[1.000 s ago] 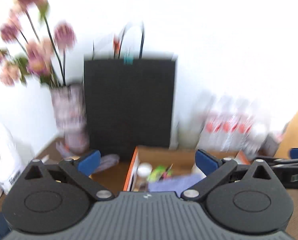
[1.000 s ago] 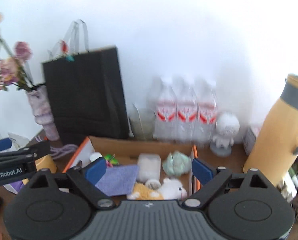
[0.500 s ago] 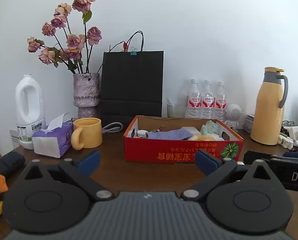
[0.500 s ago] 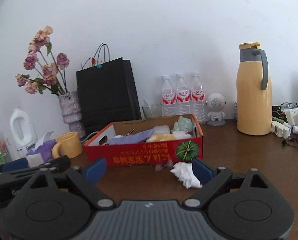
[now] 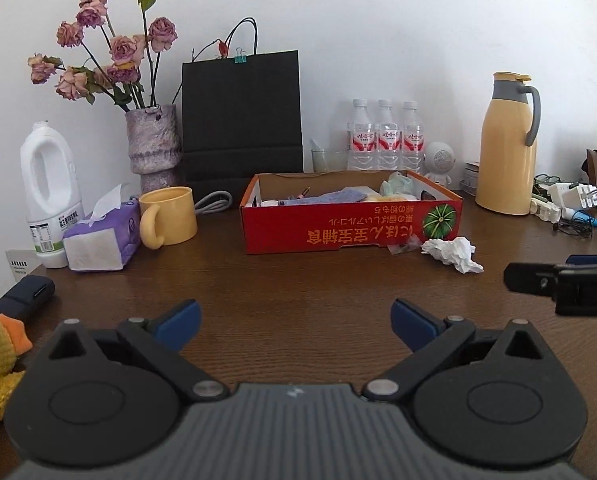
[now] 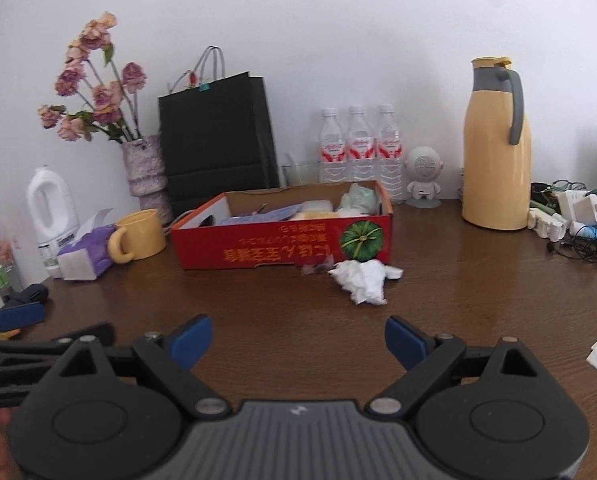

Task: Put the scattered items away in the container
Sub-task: 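Withdraw both tools from the box back over the desk, then grasp the crumpled white tissue with the right tool while the left tool grasps a clear wrapper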

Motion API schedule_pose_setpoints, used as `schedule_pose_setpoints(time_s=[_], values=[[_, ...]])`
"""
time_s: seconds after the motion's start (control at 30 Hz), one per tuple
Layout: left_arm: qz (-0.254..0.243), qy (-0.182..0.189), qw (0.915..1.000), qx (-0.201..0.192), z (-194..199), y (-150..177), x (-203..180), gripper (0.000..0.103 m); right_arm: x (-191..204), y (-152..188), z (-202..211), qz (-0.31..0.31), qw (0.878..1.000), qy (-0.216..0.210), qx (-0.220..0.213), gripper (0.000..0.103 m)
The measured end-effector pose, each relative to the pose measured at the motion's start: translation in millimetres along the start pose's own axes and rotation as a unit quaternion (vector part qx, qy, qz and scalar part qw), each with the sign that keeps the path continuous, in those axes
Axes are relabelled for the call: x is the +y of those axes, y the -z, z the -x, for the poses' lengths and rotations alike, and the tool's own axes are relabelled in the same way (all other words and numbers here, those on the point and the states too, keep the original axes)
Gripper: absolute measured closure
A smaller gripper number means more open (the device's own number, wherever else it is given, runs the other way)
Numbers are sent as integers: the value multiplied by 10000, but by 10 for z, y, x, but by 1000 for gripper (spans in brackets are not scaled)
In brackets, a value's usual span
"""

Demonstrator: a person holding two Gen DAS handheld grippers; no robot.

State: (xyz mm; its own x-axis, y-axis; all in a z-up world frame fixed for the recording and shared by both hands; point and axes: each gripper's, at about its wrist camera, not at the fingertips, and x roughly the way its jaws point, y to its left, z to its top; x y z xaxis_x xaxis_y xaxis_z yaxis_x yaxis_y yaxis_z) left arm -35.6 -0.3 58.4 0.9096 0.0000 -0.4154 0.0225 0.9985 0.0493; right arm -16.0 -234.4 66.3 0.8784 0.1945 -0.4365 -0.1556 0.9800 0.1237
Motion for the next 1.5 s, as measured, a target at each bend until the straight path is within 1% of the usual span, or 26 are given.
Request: schedule_pose_setpoints(time_s=[0.07, 0.17, 0.2, 0.23, 0.33, 0.37, 0.4, 0.43, 0.47, 0.5, 0.57, 0.63, 0.7, 0.73, 0.8, 0.83, 0.87, 0.93, 1.0, 1.03, 1.07, 1.1, 1.17, 1.23, 1.33, 1.5], values=[[7, 0, 9999, 147, -202, -59, 44, 0, -158, -119, -386, 20, 9993, 162, 339, 11], [22, 242, 9990, 385, -535, -165, 81, 0, -260, -243, -1008, 276, 9962, 357, 750, 19], [81, 346, 9982, 486, -655, -211, 96, 0, -266, -275, -1207, 383, 9945, 396, 886, 26], [150, 413, 9973, 583, -776, -261, 108, 0, -271, -308, -1390, 438, 9932, 404, 1003, 36], [192, 522, 9958, 728, -1121, -419, 87, 2, -327, -365, -1764, 480, 9901, 573, 1191, 41], [156, 546, 9956, 745, -1223, -468, 61, 3, -355, -362, -1831, 435, 9899, 569, 1220, 47], [122, 587, 9954, 740, -1313, -508, 28, 3, -384, -354, -1859, 376, 9912, 459, 1187, 68], [94, 646, 9950, 758, -1405, -544, -14, 4, -397, -351, -1853, 360, 9918, 405, 1155, 84], [82, 702, 9942, 811, -1493, -573, -60, 6, -404, -362, -1821, 366, 9918, 400, 1157, 84], [79, 768, 9933, 862, -1574, -595, -115, 7, -429, -390, -1750, 299, 9931, 273, 1103, 84], [92, 943, 9913, 908, -1714, -618, -275, 7, -523, -484, -1589, 98, 9962, 15, 861, 84], [102, 1181, 9890, 886, -1841, -632, -503, 7, -650, -585, -1477, -2, 9987, 157, 484, 84], [40, 1267, 9879, 897, -1983, -649, -775, 7, -831, -608, -1421, -230, 9993, 274, 56, 84], [-80, 1215, 9890, 843, -2055, -657, -915, 7, -927, -596, -1402, -392, 9986, 338, -62, 83], [-452, 885, 9921, 769, -2223, -659, -1182, 9, -1074, -554, -1364, -660, 9964, 516, -154, 83], [-558, 748, 9927, 769, -2301, -652, -1267, 16, -1126, -527, -1344, -758, 9953, 557, -211, 82], [-579, 696, 9922, 854, -2379, -651, -1322, 26, -1164, -497, -1332, -850, 9945, 565, -245, 82], [-387, 756, 9903, 1095, -2499, -665, -1358, 32, -1190, -438, -1317, -952, 9935, 545, -301, 82], [-186, 741, 9892, 1247, -2564, -683, -1397, 34, -1148, -427, -1331, -898, 9942, 481, -336, 82], [-169, 727, 9887, 1299, -2589, -684, -1425, 40, -1117, -424, -1321, -845, 9949, 417, -360, 82], [-160, 723, 9881, 1347, -2608, -674, -1449, 62, -1093, -422, -1294, -800, 9953, 350, -408, 82], [-133, 718, 9879, 1366, -2616, -663, -1462, 62, -1071, -423, -1269, -763, 9957, 284, -448, 81], [-81, 731, 9883, 1337, -2596, -650, -1462, 73, -1057, -429, -1237, -753, 9959, 182, -463, 81], [-6, 791, 9876, 1353, -2551, -641, -1444, 81, -1054, -420, -1236, -822, 9956, 90, -432, 81], [107, 772, 9879, 1342, -2442, -607, -1357, 84, -1031, -409, -1248, -805, 9960, 41, -379, 81], [392, 623, 9923, 992, -2005, -581, -1015, 85, -967, -417, -1231, -622, 9973, -86, -393, 81]])
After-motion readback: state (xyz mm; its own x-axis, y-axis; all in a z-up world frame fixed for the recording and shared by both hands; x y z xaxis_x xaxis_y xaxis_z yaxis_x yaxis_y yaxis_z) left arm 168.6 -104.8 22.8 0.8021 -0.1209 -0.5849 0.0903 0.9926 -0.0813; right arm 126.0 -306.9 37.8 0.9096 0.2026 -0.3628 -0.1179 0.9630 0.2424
